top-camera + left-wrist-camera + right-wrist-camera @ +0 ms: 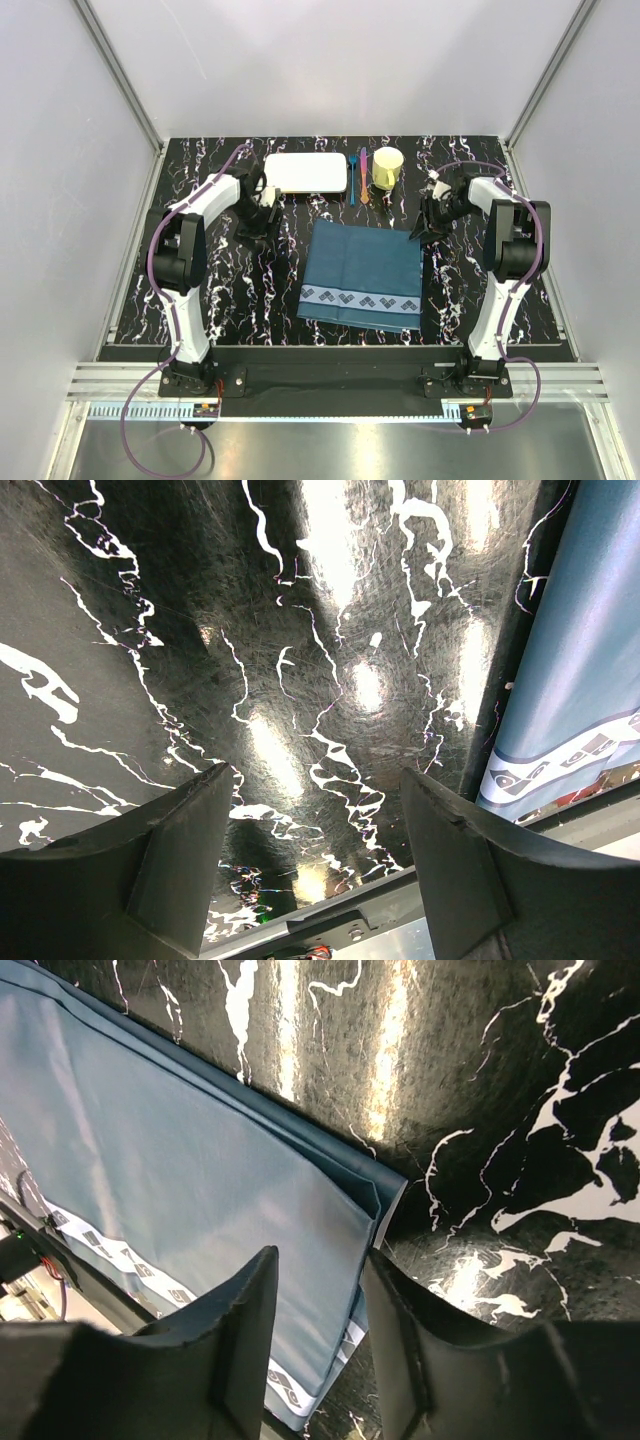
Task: Set the dinner table for one person
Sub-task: Flatten out the napkin at the center of the board.
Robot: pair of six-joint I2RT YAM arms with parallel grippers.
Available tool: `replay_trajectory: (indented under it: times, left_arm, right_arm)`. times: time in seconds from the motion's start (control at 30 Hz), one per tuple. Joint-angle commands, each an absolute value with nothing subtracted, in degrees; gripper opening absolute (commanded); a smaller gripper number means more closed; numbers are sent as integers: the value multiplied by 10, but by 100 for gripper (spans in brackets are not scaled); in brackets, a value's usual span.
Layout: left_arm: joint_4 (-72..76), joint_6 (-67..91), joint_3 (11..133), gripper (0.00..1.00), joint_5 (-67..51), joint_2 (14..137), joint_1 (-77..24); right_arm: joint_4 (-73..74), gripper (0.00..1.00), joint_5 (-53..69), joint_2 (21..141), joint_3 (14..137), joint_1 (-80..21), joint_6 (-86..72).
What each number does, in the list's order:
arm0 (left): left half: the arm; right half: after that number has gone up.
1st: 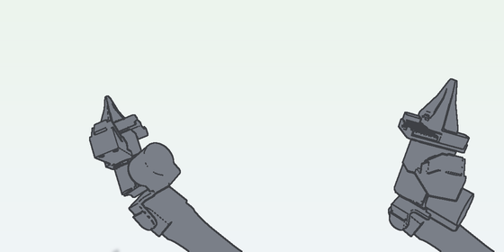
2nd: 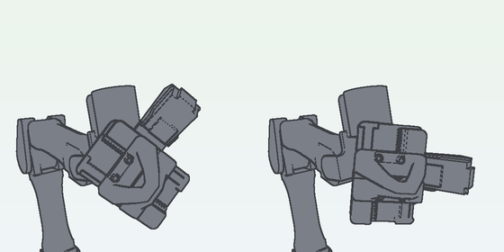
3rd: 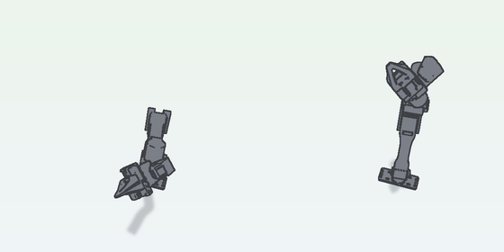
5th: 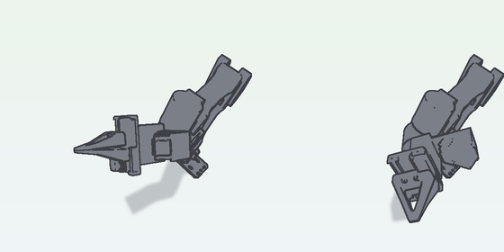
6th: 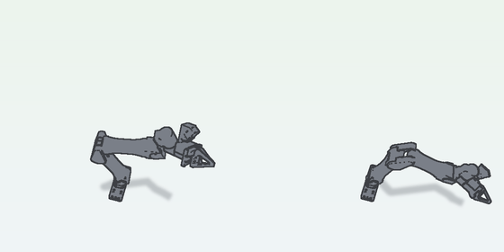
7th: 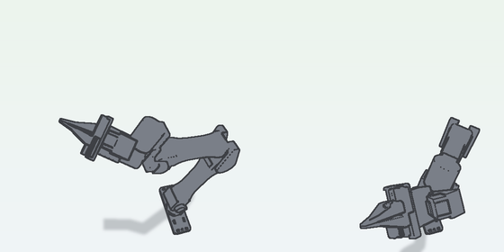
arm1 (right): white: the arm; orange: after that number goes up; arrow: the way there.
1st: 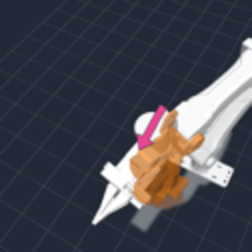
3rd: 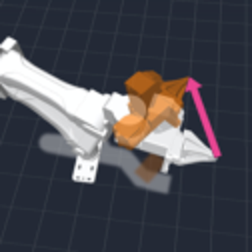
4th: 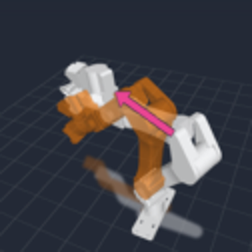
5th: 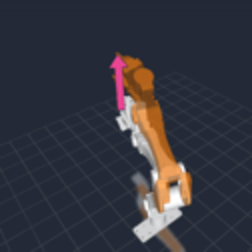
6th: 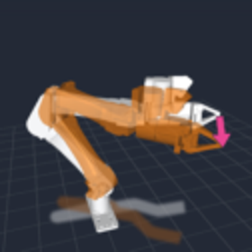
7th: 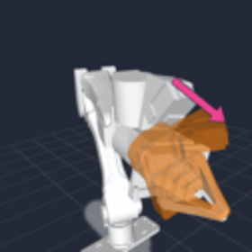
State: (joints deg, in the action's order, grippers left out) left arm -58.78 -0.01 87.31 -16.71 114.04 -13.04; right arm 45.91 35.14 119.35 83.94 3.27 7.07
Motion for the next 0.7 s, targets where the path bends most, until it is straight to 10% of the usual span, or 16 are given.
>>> replay_trajectory:
  times: [0.0,0.33,0.67]
  left_arm:
    - [-587,-4,894,73,-178,1124,-127]
    - [-587,-4,898,73,-180,1129,-127]
    - [-590,-11,902,69,-175,1121,-127]
  right_arm:
    - [454,45,356,1198,851,27,72]
    - [455,0,355,1191,852,18,70]
    - [523,0,371,1158,921,3,93]
